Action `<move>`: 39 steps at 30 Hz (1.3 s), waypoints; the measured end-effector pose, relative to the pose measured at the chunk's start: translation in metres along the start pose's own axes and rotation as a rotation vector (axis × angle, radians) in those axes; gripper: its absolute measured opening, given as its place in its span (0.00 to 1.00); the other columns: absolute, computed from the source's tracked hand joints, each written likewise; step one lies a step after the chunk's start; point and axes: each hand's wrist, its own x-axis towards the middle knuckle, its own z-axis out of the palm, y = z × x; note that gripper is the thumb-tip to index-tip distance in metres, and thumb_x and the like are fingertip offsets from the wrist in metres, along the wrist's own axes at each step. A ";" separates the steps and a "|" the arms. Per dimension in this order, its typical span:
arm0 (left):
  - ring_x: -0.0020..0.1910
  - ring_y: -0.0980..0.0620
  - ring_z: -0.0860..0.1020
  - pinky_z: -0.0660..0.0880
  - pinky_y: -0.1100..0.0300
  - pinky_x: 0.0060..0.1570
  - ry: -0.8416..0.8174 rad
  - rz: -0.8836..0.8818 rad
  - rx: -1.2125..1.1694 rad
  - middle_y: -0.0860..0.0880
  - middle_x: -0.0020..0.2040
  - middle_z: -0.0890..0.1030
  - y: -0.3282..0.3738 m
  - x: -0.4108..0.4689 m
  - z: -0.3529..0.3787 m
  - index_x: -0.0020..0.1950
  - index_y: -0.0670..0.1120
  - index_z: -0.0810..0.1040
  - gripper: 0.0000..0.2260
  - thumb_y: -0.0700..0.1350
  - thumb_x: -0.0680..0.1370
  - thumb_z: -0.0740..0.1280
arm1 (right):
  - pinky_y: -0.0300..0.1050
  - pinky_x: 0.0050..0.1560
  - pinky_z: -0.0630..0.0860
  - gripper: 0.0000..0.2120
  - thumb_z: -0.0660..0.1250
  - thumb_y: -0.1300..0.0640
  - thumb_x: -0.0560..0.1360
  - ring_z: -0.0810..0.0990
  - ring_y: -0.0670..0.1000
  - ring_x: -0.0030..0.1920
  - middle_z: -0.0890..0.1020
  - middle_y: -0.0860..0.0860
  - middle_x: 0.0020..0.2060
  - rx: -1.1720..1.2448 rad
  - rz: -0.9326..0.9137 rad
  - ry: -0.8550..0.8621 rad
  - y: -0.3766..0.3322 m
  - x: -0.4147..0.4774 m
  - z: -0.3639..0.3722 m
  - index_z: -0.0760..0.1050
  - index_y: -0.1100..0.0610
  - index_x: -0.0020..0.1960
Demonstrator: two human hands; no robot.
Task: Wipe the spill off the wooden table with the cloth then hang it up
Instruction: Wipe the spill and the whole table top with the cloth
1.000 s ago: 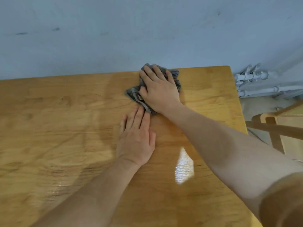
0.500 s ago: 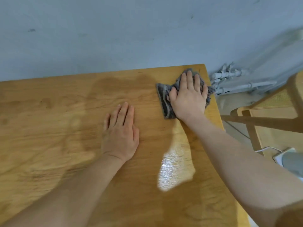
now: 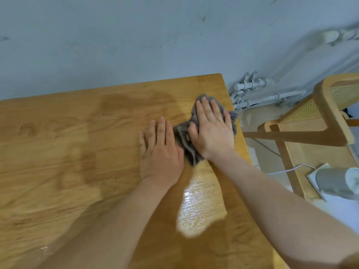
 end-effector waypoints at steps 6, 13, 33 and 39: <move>0.77 0.45 0.47 0.46 0.43 0.74 0.015 -0.023 -0.007 0.45 0.78 0.51 -0.002 0.004 0.006 0.78 0.44 0.50 0.28 0.52 0.79 0.45 | 0.59 0.75 0.49 0.32 0.49 0.42 0.78 0.50 0.53 0.78 0.55 0.50 0.79 0.042 0.110 0.010 0.014 0.092 0.000 0.54 0.55 0.79; 0.77 0.47 0.42 0.43 0.44 0.74 -0.022 -0.031 -0.011 0.47 0.79 0.46 0.001 0.005 0.003 0.78 0.46 0.45 0.28 0.53 0.79 0.44 | 0.66 0.63 0.62 0.29 0.46 0.41 0.78 0.60 0.62 0.71 0.69 0.58 0.69 0.055 0.298 -0.033 0.008 0.138 -0.008 0.67 0.59 0.69; 0.75 0.42 0.55 0.52 0.40 0.72 0.036 -0.015 0.018 0.43 0.76 0.59 0.003 0.006 0.002 0.76 0.42 0.58 0.28 0.50 0.78 0.52 | 0.59 0.54 0.73 0.34 0.52 0.42 0.80 0.72 0.66 0.62 0.70 0.65 0.64 0.101 0.380 0.018 0.034 -0.009 -0.011 0.51 0.61 0.78; 0.77 0.43 0.49 0.47 0.42 0.74 0.005 -0.019 0.035 0.43 0.78 0.53 0.006 0.006 0.001 0.77 0.43 0.52 0.29 0.52 0.78 0.48 | 0.52 0.44 0.65 0.23 0.49 0.44 0.81 0.76 0.65 0.56 0.75 0.62 0.60 0.222 0.449 0.030 0.032 0.105 -0.015 0.65 0.61 0.65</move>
